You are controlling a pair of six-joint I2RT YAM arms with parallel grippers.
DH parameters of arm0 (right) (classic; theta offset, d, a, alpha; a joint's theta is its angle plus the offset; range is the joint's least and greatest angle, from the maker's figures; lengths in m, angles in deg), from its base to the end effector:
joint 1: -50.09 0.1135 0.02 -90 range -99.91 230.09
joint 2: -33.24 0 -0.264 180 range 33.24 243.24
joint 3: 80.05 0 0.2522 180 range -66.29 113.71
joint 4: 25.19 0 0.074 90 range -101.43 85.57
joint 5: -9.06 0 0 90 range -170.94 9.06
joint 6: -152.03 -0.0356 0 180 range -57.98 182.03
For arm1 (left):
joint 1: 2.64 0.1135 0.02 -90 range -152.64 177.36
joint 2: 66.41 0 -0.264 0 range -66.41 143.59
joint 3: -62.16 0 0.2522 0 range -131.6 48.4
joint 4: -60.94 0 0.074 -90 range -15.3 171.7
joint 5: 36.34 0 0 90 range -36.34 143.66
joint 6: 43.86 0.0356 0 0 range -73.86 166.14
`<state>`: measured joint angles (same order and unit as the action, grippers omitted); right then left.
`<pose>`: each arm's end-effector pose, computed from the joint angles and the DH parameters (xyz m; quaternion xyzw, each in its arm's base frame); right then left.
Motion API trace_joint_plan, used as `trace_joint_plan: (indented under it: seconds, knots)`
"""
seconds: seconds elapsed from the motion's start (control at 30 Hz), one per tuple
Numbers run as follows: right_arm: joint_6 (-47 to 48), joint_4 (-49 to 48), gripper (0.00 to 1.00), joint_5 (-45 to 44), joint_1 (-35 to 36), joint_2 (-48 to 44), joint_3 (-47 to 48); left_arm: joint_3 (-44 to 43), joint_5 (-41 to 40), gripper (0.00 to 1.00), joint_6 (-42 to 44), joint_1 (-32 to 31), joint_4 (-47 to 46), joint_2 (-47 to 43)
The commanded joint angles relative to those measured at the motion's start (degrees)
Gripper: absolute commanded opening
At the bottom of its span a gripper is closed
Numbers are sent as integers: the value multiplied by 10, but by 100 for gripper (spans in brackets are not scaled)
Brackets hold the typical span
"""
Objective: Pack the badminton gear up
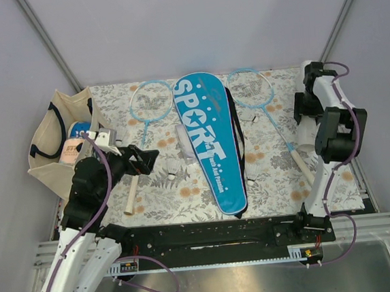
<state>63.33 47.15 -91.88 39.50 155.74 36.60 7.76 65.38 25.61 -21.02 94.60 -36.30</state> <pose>0.4264 -0.0866 0.2038 0.0900 0.9861 -0.1049 0.0920 0.1200 -0.0475 0.3320 0.0518 0.7596 -0.2878 0.5809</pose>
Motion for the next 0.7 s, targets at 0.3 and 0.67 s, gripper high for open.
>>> trace_joint_plan:
  seconds: [0.3, 0.67]
  knots:
    - [-165, -255, 40, 181, 74, -412, -311, -2, 7, 97, -15, 0, -26, -3]
    - [-322, -528, 40, 354, 307, -616, -516, -18, 138, 97, -88, 0, -96, 35]
